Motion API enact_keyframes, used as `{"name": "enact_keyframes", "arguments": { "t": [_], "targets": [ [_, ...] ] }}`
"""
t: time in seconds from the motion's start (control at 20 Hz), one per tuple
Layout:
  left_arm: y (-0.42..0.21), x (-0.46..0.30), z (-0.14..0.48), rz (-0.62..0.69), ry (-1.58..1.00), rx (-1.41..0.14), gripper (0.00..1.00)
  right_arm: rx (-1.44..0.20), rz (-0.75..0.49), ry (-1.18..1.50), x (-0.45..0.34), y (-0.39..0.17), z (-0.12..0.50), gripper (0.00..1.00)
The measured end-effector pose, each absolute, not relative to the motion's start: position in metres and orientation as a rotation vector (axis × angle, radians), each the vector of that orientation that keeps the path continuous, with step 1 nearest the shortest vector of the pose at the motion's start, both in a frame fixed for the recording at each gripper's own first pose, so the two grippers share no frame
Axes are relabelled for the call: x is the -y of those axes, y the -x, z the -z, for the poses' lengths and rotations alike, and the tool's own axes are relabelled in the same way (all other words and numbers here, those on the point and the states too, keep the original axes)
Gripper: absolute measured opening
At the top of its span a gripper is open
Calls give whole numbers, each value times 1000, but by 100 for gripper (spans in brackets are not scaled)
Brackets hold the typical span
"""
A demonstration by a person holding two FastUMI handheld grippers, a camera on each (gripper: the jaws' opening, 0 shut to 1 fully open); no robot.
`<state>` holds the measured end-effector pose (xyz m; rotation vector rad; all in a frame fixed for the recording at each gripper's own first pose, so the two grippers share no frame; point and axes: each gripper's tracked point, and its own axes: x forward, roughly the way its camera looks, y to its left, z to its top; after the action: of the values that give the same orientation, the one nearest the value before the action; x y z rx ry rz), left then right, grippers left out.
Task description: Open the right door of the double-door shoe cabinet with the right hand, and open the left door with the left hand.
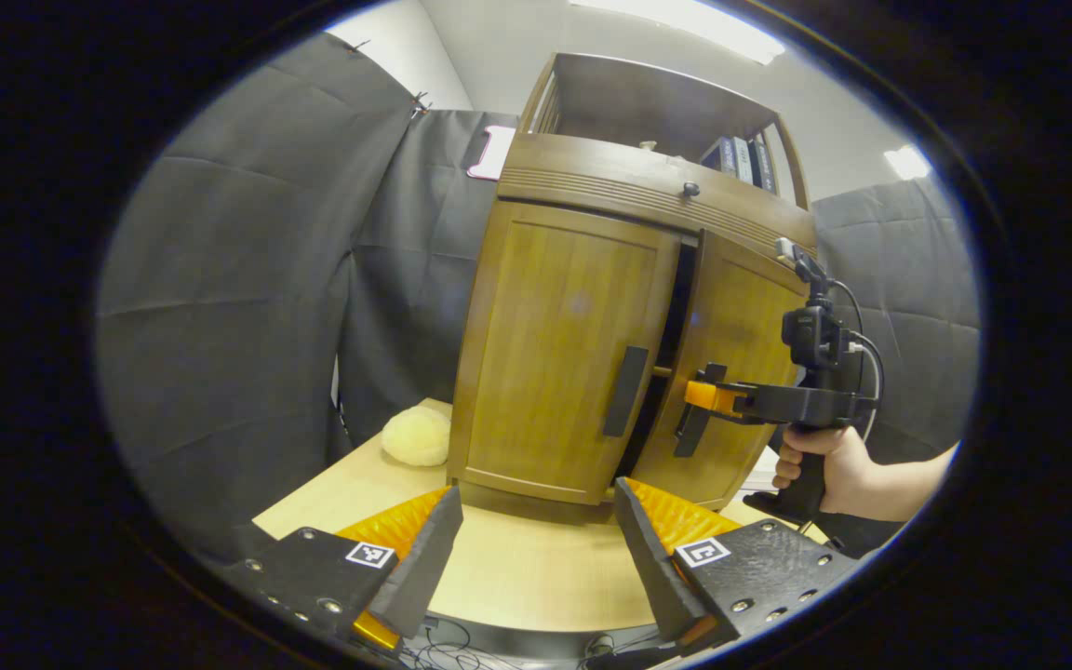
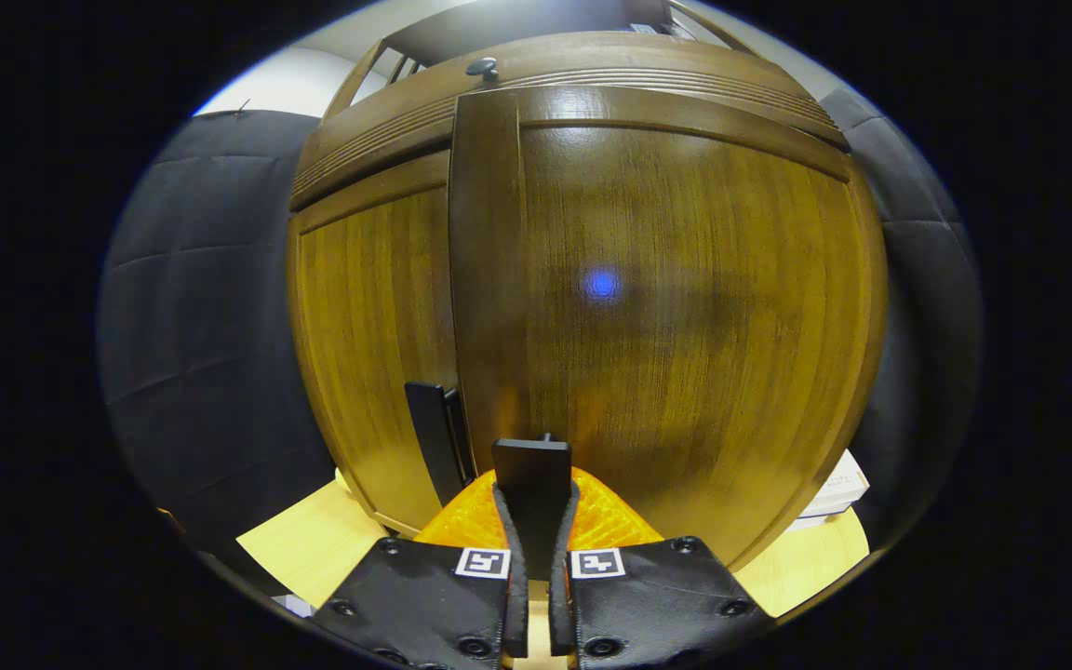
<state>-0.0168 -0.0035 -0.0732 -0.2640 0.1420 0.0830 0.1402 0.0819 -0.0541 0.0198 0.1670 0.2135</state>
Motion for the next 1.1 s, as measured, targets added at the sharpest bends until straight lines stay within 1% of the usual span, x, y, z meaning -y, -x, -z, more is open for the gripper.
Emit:
{"name": "enact_keyframes", "arguments": {
  "t": [0.15, 0.2, 0.25, 0.3, 0.35, 0.4, 0.55, 0.6, 0.7, 0.75, 0.9, 0.95, 1.0, 1.1],
  "targets": [
    [17, 5, 72, -72, 267, -133, 93, -168, -224, -17, -78, -125, 54, 10],
    [17, 5, 71, -66, 266, -128, 93, -164, -230, -16, -75, -118, 54, 14],
    [17, 6, 70, -60, 265, -124, 93, -159, -234, -18, -74, -112, 54, 10],
    [18, 7, 68, -52, 263, -123, 93, -155, -236, -18, -72, -107, 54, 14],
    [19, 9, 65, -34, 266, -115, 93, -154, -236, -15, -70, -103, 55, 14],
    [19, 11, 63, -17, 271, -109, 93, -154, -235, -13, -68, -98, 55, 10],
    [21, 15, 63, 21, 272, -113, 93, -152, -229, -16, -61, -82, 56, 10],
    [22, 16, 66, 32, 264, -115, 93, -153, -226, -18, -57, -77, 56, 14],
    [23, 16, 61, 49, 250, -111, 93, -156, -219, -22, -50, -67, 57, 14],
    [24, 16, 59, 57, 246, -106, 93, -158, -216, -23, -47, -62, 58, 10],
    [24, 20, 59, 85, 252, -109, 93, -165, -200, -34, -35, -48, 59, 10],
    [22, 22, 59, 95, 255, -113, 94, -172, -194, -46, -32, -45, 61, 14],
    [23, 22, 59, 101, 256, -116, 94, -176, -189, -54, -28, -41, 61, 10],
    [24, 24, 58, 114, 257, -120, 94, -179, -177, -46, -18, -28, 67, 10]
  ]
}}
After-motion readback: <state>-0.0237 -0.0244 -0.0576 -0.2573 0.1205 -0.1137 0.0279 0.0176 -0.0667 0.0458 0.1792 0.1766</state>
